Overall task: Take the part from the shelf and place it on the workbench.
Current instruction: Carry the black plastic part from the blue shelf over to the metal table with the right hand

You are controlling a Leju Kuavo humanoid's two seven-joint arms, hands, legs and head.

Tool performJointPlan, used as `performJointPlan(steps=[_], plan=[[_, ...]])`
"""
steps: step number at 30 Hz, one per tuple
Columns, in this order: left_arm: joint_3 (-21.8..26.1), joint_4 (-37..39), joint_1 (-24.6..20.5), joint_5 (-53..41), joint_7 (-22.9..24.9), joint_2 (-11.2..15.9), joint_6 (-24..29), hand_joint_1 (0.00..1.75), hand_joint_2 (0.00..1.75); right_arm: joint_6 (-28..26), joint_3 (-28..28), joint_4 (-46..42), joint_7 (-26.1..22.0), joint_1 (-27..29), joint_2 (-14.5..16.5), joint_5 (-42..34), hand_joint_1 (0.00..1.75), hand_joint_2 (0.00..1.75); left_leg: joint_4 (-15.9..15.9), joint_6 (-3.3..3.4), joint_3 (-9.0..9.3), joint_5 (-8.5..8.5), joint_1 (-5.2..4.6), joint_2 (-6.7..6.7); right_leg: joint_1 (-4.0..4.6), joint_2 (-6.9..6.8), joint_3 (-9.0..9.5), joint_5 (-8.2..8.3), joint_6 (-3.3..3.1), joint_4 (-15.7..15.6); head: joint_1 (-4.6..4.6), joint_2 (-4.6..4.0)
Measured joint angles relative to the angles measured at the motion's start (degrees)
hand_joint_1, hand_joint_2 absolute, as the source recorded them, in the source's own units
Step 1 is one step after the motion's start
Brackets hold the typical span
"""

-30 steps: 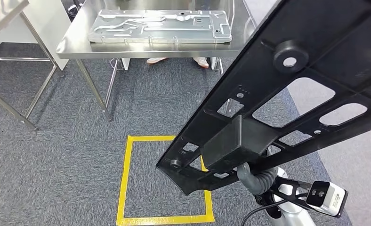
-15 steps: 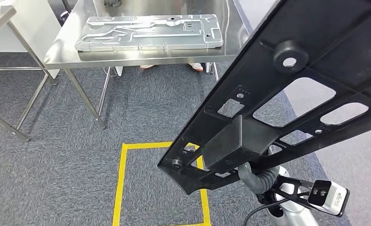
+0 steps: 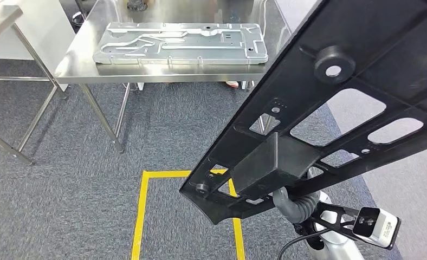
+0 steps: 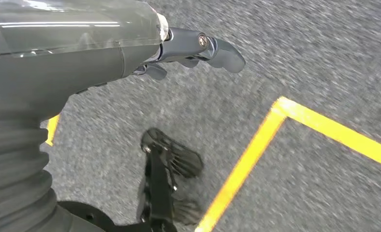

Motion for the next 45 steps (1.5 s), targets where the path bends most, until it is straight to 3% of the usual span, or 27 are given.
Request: performJointPlan(steps=[2,6,8,10,11,12,13,16,17,19,21,23,25,27,28,29,30,32,33,36,37,39,41,42,43,44,45], plan=[[0.01,0.0,-0.12,0.0,-0.04,-0.08,0.02,0.0,1.75,0.15,0.02,0.04,0.0,0.0,0.0,0.15,1.75,1.75,-0.3,-0.66,0.9,-0.72,0.03,0.02,0.47,-0.2,1.3,1.56,-0.7,-3.73,-0.01,0.0],[0.07,0.0,-0.23,0.0,-0.12,-0.27,0.08,0.0,1.75,0.46,0.05,-0.03,0.0,0.03,-0.12,0.07,1.75,1.75,2.11,-1.99,1.29,-0.37,0.19,0.23,0.43,0.13,3.63,1.46,-2.2,-5.37,-0.02,0.0],[0.15,0.0,-0.33,-0.01,-0.13,-0.3,0.09,0.0,1.75,0.86,0.06,0.01,0.0,-0.02,-0.26,-0.55,1.75,1.75,7.96,-2.44,-2.0,-2.28,0.33,0.22,0.32,0.18,4.98,0.86,-2.49,-5.63,-0.02,0.0],[0.25,0.0,-0.33,-0.02,-0.13,-0.3,0.09,0.0,1.75,1.17,0.07,0.21,0.0,-0.04,-0.28,-1.37,1.75,1.75,14.42,-3.03,-7.05,-5.71,0.4,0.22,0.31,0.63,5.86,-0.06,-2.54,-5.62,-0.02,0.01],[0.28,0.0,-0.22,-0.02,-0.11,-0.31,0.09,0.0,1.75,1.25,0.08,0.34,0.0,-0.04,-0.28,-1.66,1.75,1.75,15.74,-3.26,-8.85,-6.9,0.47,0.22,0.28,0.99,6.36,-0.54,-2.49,-5.6,-0.02,0.01],[0.3,0.0,-0.06,-0.02,-0.09,-0.31,0.09,0.0,1.75,1.27,0.08,0.48,0.0,-0.06,-0.28,-1.83,1.75,1.75,15.09,-3.37,-9.72,-6.91,0.54,0.19,0.23,1.44,6.92,-1.03,-2.4,-5.57,-0.02,0.01],[0.32,0.0,0.09,-0.04,-0.08,-0.31,0.09,0.0,1.75,1.21,0.09,0.58,0.0,-0.1,-0.28,-1.92,1.75,1.75,12.69,-3.35,-9.71,-5.48,0.62,0.11,0.17,1.88,7.57,-1.54,-2.28,-5.53,-0.02,0.01],[0.42,0.02,0.42,-0.2,-0.03,-0.24,0.08,0.0,1.75,0.46,0.1,0.83,0.0,-0.53,-0.29,-1.93,1.75,1.75,3.08,-2.81,-8.09,3.19,0.65,-1.1,0.04,2.91,9.13,-3.06,-1.65,-5.46,-0.02,0.0],[0.45,0.03,0.36,-0.29,-0.02,-0.2,0.05,0.0,1.75,0.02,0.13,0.9,0.0,-0.75,-0.29,-1.87,1.75,1.75,1.55,-2.35,-7.77,4.9,0.51,-1.38,0.02,3.2,9.36,-3.4,-1.32,-5.65,-0.02,0.0],[0.51,0.04,0.05,-0.44,-0.01,-0.15,-0.03,0.0,1.75,-0.84,0.2,1.04,0.0,-1.18,-0.29,-1.78,1.75,1.75,0.72,-1.17,-7.18,5.19,0.33,-1.17,0.06,3.55,9.52,-3.24,-0.58,-5.35,-0.02,0.0],[0.61,0.04,-0.04,-0.45,0.01,-0.14,-0.11,0.0,1.75,-1.23,0.27,1.13,0.0,-1.53,-0.29,-1.79,1.75,1.75,0.19,-0.32,-5.96,5.03,0.44,-1.04,0.06,2.78,8.55,-2.57,-0.07,-2.46,-0.01,0.0],[0.74,0.04,0.0,-0.46,0.05,-0.13,-0.14,0.0,1.75,-1.25,0.37,1.19,0.0,-1.8,-0.22,-1.88,1.75,1.75,0.0,0.3,-4.68,4.25,0.36,-0.89,-0.02,1.4,4.76,-3.25,0.19,3.94,-0.01,0.0],[0.9,0.04,0.01,-0.46,0.09,-0.11,-0.14,0.0,1.75,-1.25,0.48,1.33,0.0,-1.89,-0.13,-1.94,1.75,1.75,-0.01,0.59,-3.55,3.1,0.21,-0.82,-0.09,0.79,-0.42,-6.34,0.33,10.48,-0.02,0.0],[1.08,0.04,0.03,-0.45,0.12,-0.08,-0.13,0.0,1.75,-1.25,0.58,1.57,0.0,-1.88,-0.11,-1.94,1.75,1.75,-0.02,0.61,-2.03,1.76,0.11,-0.84,-0.11,0.72,-3.44,-8.65,0.28,11.63,-0.01,0.0],[1.16,0.04,0.04,-0.44,0.13,-0.07,-0.13,0.0,1.75,-1.25,0.64,1.66,0.0,-1.89,-0.11,-1.94,1.75,1.75,-0.02,0.56,-1.1,1.05,0.07,-0.85,-0.09,0.69,-3.67,-7.98,0.16,9.66,-0.01,0.0],[1.22,0.04,0.03,-0.44,0.13,-0.06,-0.12,0.0,1.75,-1.25,0.68,1.69,0.0,-1.91,-0.11,-1.94,1.75,1.75,-0.04,0.49,-0.1,0.29,0.02,-0.85,-0.01,0.6,-3.23,-5.66,-0.04,6.31,0.0,0.0],[1.26,0.04,0.03,-0.45,0.13,-0.08,-0.12,0.0,1.75,-1.24,0.72,1.72,0.0,-1.91,-0.11,-1.94,1.75,1.75,-0.05,0.38,0.82,-0.48,-0.06,-0.83,0.19,0.39,-2.59,-1.91,-0.4,2.4,0.0,0.0],[1.28,0.04,-0.08,-0.48,0.15,-0.14,-0.13,0.0,1.75,-1.26,0.83,1.77,0.0,-2.0,-0.11,-1.94,1.75,1.75,-0.38,-0.07,2.19,-1.93,-0.17,-0.84,0.73,0.12,-1.42,3.26,-1.02,-2.74,0.01,0.01],[1.28,0.03,-0.16,-0.5,0.15,-0.17,-0.14,0.0,1.75,-1.27,0.87,1.76,0.0,-2.04,-0.11,-1.91,1.75,1.75,-0.5,-0.37,2.84,-2.27,-0.21,-0.79,0.94,0.11,-1.02,4.13,-1.31,-3.86,0.0,0.01],[1.27,0.01,-0.38,-0.66,0.13,-0.24,-0.18,0.0,1.75,-1.39,0.92,1.6,0.0,-2.13,-0.22,-1.79,1.75,1.75,1.62,-1.28,3.42,-1.5,-0.05,-0.44,0.85,0.45,1.52,2.89,-2.2,-5.23,-0.03,0.0],[1.27,0.01,-0.44,-0.75,0.14,-0.26,-0.21,0.0,1.75,-1.47,0.93,1.55,0.0,-2.13,-0.34,-1.74,1.75,1.75,4.2,-1.51,2.19,-1.15,0.03,-0.35,0.76,0.44,2.65,2.46,-2.49,-5.5,-0.04,0.0],[1.26,0.0,-0.52,-0.92,0.15,-0.28,-0.24,0.0,1.75,-1.58,0.94,1.52,0.0,-1.94,-0.58,-1.55,1.75,1.75,11.27,-2.01,-2.56,-2.23,0.17,-0.25,0.69,0.34,4.62,1.19,-2.82,-5.71,-0.05,0.0],[1.26,0.01,-0.51,-1.02,0.21,-0.28,-0.24,0.0,1.75,-1.61,0.98,1.51,0.0,-1.57,-0.61,-1.21,1.75,1.75,15.98,-2.52,-7.84,-6.69,0.29,-0.2,0.64,0.45,6.43,-0.46,-2.88,-5.73,-0.05,0.0],[1.26,0.01,-0.43,-1.04,0.25,-0.28,-0.21,0.0,1.75,-1.6,1.02,1.51,0.0,-1.37,-0.61,-1.06,1.75,1.75,16.27,-2.65,-9.68,-9.04,0.33,-0.18,0.58,0.59,7.46,-1.34,-2.84,-5.72,-0.04,0.0],[1.26,0.02,-0.31,-1.04,0.28,-0.28,-0.19,0.0,1.75,-1.58,1.04,1.51,0.0,-1.18,-0.61,-0.96,1.75,1.75,15.12,-2.77,-10.84,-10.19,0.37,-0.16,0.51,0.75,8.62,-2.27,-2.77,-5.72,-0.04,0.0],[1.26,0.02,-0.18,-1.05,0.31,-0.27,-0.15,0.0,1.75,-1.57,1.06,1.51,0.0,-1.05,-0.61,-0.89,1.75,1.75,12.68,-2.83,-11.44,-8.97,0.39,-0.15,0.45,0.86,9.84,-3.27,-2.66,-5.73,-0.04,0.0],[1.26,0.03,0.0,-1.05,0.31,-0.26,-0.11,0.0,1.75,-1.57,1.07,1.51,0.0,-0.96,-0.61,-0.86,1.75,1.75,9.39,-2.79,-11.73,-4.89,0.4,-0.15,0.4,0.93,10.92,-4.27,-2.51,-5.76,-0.04,0.0]])
